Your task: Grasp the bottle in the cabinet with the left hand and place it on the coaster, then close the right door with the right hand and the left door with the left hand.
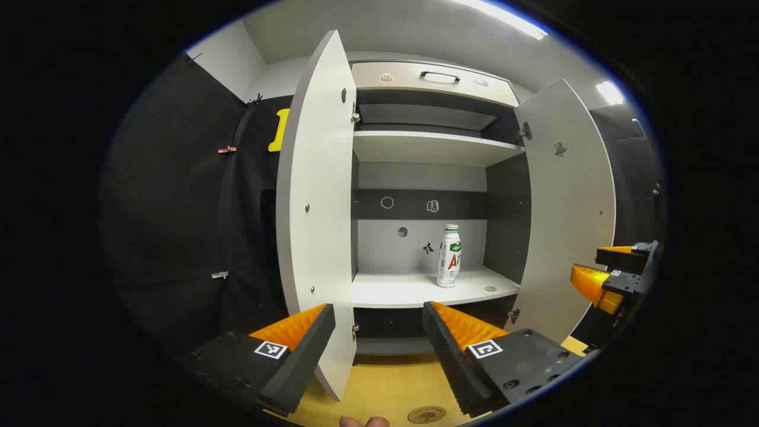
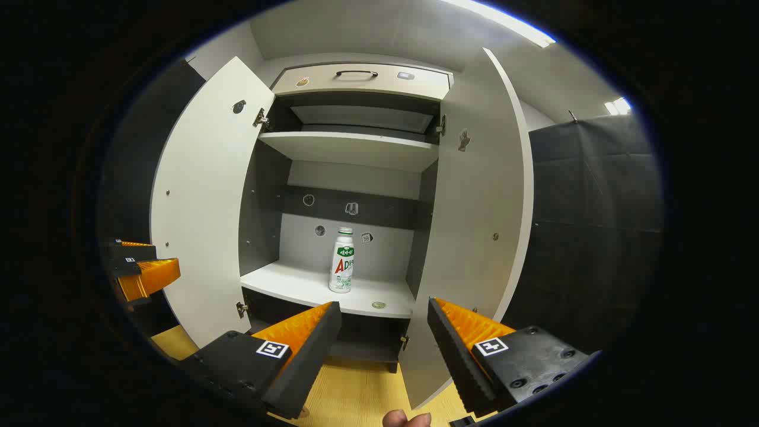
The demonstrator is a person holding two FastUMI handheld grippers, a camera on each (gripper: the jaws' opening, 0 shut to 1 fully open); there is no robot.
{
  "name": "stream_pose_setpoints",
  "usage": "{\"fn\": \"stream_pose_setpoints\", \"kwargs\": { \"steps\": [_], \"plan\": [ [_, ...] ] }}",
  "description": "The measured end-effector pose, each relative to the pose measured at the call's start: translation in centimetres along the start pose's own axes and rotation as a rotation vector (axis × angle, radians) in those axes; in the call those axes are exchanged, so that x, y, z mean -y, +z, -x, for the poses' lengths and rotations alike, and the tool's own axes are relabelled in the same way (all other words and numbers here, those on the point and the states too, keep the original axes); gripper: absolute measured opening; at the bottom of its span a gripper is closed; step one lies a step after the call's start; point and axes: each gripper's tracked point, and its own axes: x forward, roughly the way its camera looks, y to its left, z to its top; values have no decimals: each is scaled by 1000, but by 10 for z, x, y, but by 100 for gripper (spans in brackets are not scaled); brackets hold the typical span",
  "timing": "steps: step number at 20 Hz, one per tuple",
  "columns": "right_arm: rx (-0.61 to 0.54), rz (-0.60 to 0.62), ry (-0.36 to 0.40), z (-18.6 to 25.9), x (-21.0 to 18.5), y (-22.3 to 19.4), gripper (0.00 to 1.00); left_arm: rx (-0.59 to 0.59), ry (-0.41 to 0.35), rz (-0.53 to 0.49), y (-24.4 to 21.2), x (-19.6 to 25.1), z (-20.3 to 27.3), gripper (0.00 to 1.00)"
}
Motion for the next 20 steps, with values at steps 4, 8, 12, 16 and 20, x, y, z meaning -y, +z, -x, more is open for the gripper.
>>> {"fn": "stream_pose_setpoints", "kwargs": {
  "steps": [4,8,12,16,20],
  "plan": [
    [-2,-5,2,2,0,-1,98,0,6,-3,0,-1,4,95],
    [-2,-5,-1,5,3,-1,98,-4,7,-6,-1,0,7,95],
    [2,-6,-6,10,6,0,97,-3,0,-10,-1,2,11,94],
    [5,-15,-4,12,7,1,98,7,-9,-20,4,8,7,95],
    [11,-40,-18,21,20,6,98,9,-79,-4,8,39,-17,95]
  ]
}}
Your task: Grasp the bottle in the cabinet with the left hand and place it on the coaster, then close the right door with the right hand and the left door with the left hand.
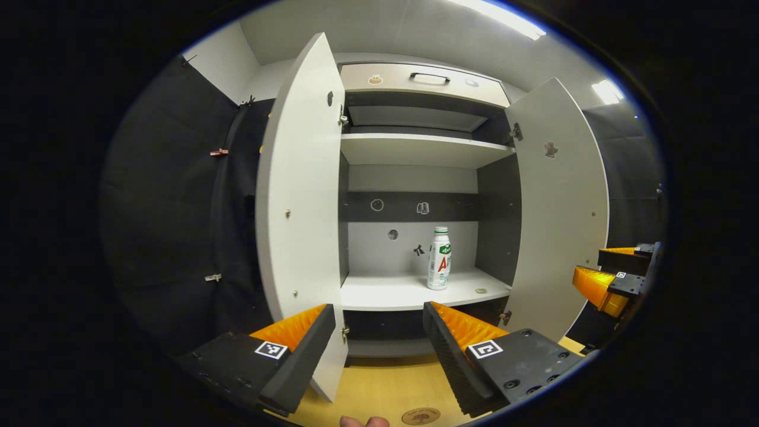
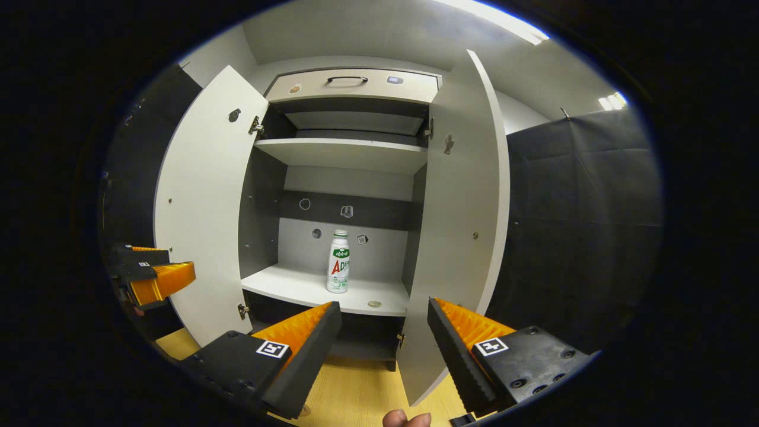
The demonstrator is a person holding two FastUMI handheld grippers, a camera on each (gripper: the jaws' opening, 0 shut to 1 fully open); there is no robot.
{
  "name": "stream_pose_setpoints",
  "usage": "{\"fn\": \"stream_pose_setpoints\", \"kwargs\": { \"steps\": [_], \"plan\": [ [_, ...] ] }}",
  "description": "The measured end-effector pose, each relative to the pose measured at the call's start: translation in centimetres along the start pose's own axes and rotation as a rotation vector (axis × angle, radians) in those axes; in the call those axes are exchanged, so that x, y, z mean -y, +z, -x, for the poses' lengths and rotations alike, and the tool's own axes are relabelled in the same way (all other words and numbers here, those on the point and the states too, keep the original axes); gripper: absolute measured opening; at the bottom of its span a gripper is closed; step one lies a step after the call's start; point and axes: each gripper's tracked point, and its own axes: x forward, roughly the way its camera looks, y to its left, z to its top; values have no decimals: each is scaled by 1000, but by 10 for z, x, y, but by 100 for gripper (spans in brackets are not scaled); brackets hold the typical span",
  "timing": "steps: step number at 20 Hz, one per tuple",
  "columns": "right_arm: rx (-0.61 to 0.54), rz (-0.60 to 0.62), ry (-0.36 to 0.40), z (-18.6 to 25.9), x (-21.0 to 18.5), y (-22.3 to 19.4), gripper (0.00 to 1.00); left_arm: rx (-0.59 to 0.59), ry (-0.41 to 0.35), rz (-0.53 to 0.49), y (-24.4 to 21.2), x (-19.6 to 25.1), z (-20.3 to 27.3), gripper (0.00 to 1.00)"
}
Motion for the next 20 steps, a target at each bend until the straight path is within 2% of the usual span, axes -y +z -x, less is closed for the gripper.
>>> {"fn": "stream_pose_setpoints", "kwargs": {
  "steps": [6,9,12,14,20],
  "plan": [
    [-16,5,-55,22,48,-11,97,15,-134,-25,7,68,-86,95],
    [-20,10,-85,30,74,-18,98,35,-173,-39,14,98,-135,94],
    [-26,11,-109,34,96,-23,98,40,-180,-45,17,118,-186,92],
    [-29,5,-121,36,108,-26,98,35,-181,-40,17,130,-216,95],
    [-43,-13,-134,30,131,-34,98,18,-144,-55,9,142,-292,94]
  ]
}}
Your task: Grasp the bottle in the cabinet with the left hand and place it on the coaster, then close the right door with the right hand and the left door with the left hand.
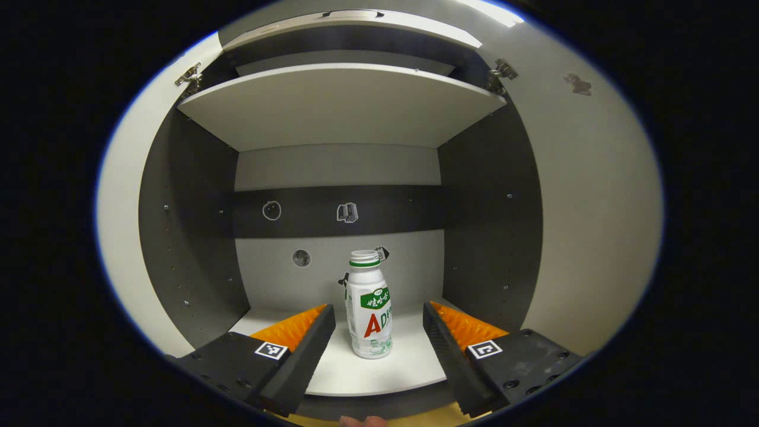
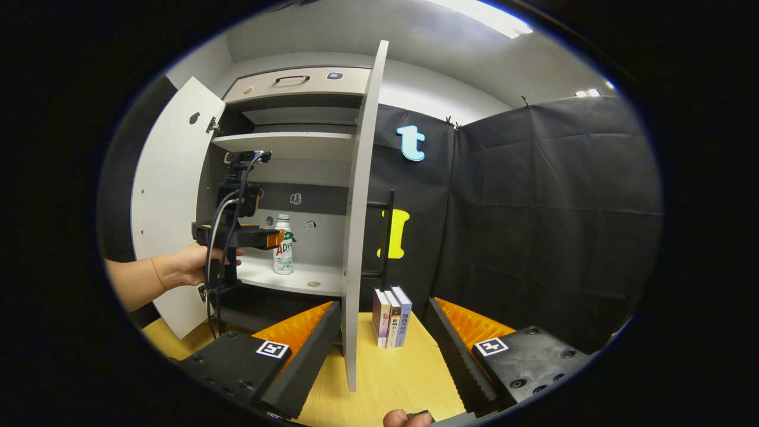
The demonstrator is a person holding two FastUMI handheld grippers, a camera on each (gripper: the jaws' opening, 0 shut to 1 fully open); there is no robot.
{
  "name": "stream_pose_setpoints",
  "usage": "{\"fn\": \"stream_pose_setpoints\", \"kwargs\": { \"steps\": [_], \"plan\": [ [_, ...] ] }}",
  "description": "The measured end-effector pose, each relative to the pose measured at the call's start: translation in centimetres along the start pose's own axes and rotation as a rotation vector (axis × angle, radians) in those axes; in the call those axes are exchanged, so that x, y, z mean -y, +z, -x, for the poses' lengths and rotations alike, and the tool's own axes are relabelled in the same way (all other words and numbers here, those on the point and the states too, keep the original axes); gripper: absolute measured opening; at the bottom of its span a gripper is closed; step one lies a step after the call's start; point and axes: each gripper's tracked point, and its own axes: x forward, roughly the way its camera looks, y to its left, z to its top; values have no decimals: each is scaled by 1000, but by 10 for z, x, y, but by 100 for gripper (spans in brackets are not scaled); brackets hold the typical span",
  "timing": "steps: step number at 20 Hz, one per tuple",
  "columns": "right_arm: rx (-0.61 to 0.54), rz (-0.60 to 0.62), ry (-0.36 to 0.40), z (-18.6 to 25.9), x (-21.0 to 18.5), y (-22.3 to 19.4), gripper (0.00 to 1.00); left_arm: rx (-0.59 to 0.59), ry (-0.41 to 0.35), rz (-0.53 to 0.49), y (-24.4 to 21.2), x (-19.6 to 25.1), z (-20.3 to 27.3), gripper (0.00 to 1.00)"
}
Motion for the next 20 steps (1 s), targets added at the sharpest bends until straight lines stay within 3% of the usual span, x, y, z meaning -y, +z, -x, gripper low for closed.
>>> {"fn": "stream_pose_setpoints", "kwargs": {
  "steps": [8,18,20],
  "plan": [
    [-14,-7,-11,-26,24,-11,97,-30,51,-10,-15,-8,-64,95],
    [-29,-4,-10,-42,38,-17,98,-67,69,-33,-39,-15,-93,95],
    [-30,-3,-10,-42,40,-18,97,-64,49,-28,-37,-14,-91,83]
  ]
}}
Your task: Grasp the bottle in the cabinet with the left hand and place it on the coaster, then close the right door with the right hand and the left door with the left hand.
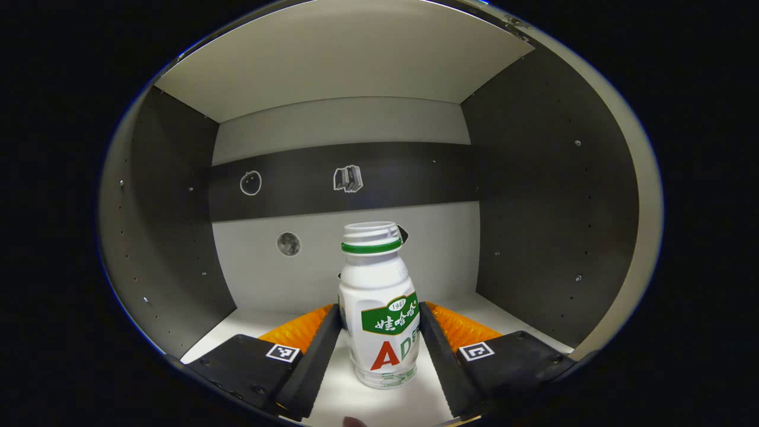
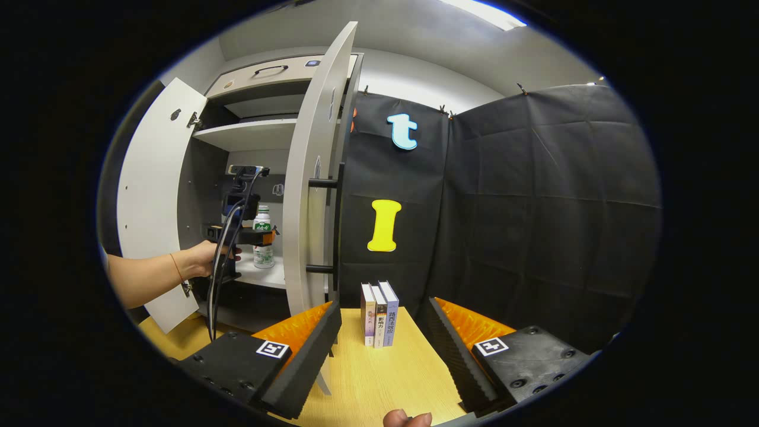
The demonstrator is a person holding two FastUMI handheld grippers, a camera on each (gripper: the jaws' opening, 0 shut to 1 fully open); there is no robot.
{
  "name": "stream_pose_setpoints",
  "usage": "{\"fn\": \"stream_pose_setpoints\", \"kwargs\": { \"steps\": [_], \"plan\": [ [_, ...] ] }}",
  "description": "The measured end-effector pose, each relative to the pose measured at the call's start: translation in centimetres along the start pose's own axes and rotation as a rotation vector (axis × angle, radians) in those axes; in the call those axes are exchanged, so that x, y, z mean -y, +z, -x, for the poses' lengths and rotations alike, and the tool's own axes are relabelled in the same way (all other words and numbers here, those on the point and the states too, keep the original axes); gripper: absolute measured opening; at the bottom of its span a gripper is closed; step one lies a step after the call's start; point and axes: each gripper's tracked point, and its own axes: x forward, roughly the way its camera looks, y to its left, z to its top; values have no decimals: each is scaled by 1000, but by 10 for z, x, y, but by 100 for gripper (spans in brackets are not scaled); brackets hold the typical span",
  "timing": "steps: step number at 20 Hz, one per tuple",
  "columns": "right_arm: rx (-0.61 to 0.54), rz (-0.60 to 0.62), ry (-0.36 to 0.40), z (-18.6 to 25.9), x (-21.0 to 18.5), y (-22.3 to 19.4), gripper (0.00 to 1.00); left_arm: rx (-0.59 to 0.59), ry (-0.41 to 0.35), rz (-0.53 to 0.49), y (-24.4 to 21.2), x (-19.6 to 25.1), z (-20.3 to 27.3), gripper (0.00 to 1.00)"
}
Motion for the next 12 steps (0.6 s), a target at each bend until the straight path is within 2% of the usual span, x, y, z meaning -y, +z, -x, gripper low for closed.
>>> {"fn": "stream_pose_setpoints", "kwargs": {
  "steps": [4,12],
  "plan": [
    [1,-6,1,3,-2,1,97,-8,4,0,4,-2,10,80],
    [47,-11,33,25,-30,16,98,90,-38,32,53,-17,109,80]
  ]
}}
